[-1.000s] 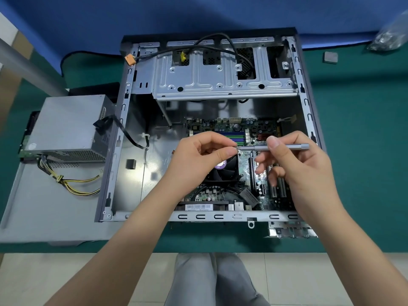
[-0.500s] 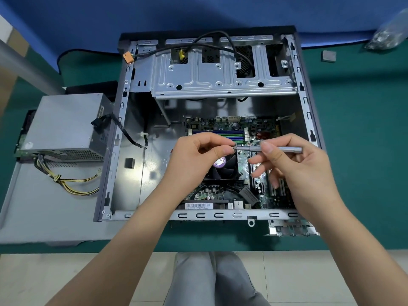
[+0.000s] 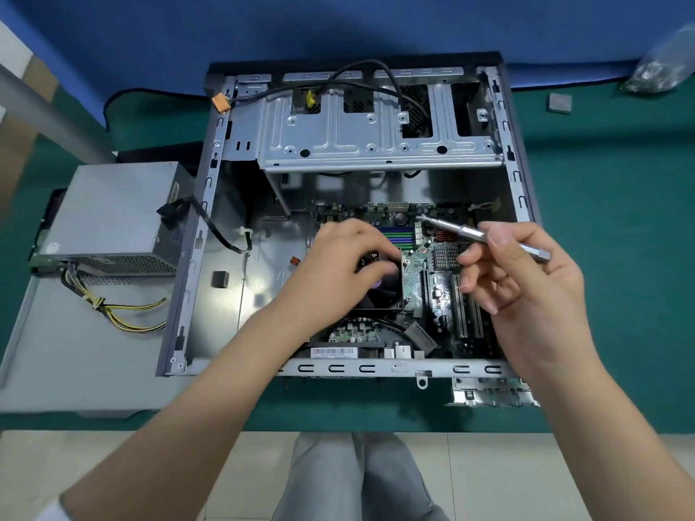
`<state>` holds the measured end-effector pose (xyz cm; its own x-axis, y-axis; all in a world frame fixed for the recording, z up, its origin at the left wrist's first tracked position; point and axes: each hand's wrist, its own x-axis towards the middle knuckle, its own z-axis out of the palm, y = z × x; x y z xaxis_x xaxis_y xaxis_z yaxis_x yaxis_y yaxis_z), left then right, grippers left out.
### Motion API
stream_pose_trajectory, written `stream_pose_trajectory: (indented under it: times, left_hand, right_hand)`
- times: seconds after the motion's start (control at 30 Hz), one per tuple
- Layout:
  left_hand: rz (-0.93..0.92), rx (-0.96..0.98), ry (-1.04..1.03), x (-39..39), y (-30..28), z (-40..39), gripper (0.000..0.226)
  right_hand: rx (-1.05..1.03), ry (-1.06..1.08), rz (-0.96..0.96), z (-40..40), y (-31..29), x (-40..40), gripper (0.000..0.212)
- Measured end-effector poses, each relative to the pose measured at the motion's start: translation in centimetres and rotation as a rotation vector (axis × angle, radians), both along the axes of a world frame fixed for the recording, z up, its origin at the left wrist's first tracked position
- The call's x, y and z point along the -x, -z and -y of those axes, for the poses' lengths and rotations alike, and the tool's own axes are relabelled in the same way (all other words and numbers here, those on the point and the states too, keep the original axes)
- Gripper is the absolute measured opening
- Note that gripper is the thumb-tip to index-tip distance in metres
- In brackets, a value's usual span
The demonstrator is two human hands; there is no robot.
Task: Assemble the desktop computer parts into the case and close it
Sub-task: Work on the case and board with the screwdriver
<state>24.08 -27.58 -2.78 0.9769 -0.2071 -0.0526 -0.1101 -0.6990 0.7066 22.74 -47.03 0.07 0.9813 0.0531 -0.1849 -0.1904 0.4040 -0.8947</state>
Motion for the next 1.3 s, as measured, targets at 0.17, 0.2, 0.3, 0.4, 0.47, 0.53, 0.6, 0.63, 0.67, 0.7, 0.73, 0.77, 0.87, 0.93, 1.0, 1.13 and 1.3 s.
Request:
stream_pose_trajectory:
  times: [0.17, 0.2, 0.3, 0.4, 0.47, 0.53, 0.6, 0.63, 0.67, 0.7, 0.73, 0.77, 0.87, 0.93, 1.0, 1.13, 1.3]
  left_hand:
    - [0.092, -0.623, 0.661, -2.1, 1.6, 3.2, 0.031]
    - [0.076, -0.712, 0.741, -2.3, 2.0, 3.9, 0.035]
    - [0.035, -0.875, 0.894, -2.7, 2.9, 5.2, 0.042]
    - [0.029, -0.937, 0.931, -2.6, 3.3, 5.9, 0.030]
    - [0.021, -0.919, 0.924, -2.5, 3.2, 5.8, 0.027]
    - [-0.016, -0.809, 0.844, -2.4, 2.5, 5.1, 0.028]
    - [-0.080, -0.624, 0.691, -2.3, 1.5, 3.8, 0.027]
    - [-0.115, -0.521, 0.607, -2.1, 0.8, 2.9, 0.028]
    - [-0.132, -0.426, 0.532, -1.9, 0.2, 1.8, 0.028]
    - [-0.135, -0.339, 0.468, -1.7, -0.3, 0.5, 0.026]
    - [-0.146, -0.262, 0.404, -1.4, -0.6, -0.7, 0.023]
    - [-0.171, -0.204, 0.331, -1.1, -0.8, -2.0, 0.020]
    - [-0.201, -0.267, 0.096, -0.4, -0.5, -5.0, 0.024]
    - [-0.115, -0.537, 0.031, -0.2, 0.3, -5.8, 0.029]
    - [-0.073, -0.717, -0.005, -0.3, 1.2, -6.2, 0.029]
    - [-0.084, -0.894, 0.086, -1.0, 1.7, -7.1, 0.043]
    - [0.076, -0.901, 0.457, -0.9, -0.8, -10.1, 0.040]
  right_hand:
    - [-0.058, 0.051, -0.035, 0.2, -0.3, 0.0, 0.008]
    - [-0.060, 0.056, -0.040, 0.2, -0.3, -0.1, 0.008]
    - [-0.058, 0.053, -0.044, 0.1, -0.3, -0.1, 0.008]
    - [-0.054, 0.041, -0.054, 0.2, -0.3, -0.1, 0.007]
    - [-0.055, 0.033, -0.064, 0.2, -0.3, -0.1, 0.007]
    - [-0.064, 0.023, -0.066, 0.2, -0.2, -0.1, 0.007]
    - [-0.078, 0.012, -0.057, 0.3, -0.1, -0.1, 0.007]
    - [-0.082, 0.008, -0.052, 0.4, 0.0, -0.1, 0.007]
    - [-0.085, 0.005, -0.049, 0.5, 0.1, -0.1, 0.008]
    - [-0.087, 0.003, -0.050, 0.5, 0.1, -0.2, 0.008]
    - [-0.085, 0.001, -0.054, 0.6, 0.2, -0.2, 0.008]
    - [-0.077, -0.002, -0.063, 0.6, 0.2, -0.2, 0.008]
    - [-0.017, -0.012, -0.074, 0.6, 0.2, -0.1, 0.008]
    - [0.038, -0.030, -0.079, 0.3, 0.1, -0.1, 0.009]
    - [0.101, -0.058, -0.107, 0.0, -0.2, -0.2, 0.012]
    - [0.403, -0.232, -0.165, -0.1, -1.1, -0.7, 0.010]
    - [0.994, -0.584, -0.035, 0.5, -2.2, -3.3, 0.006]
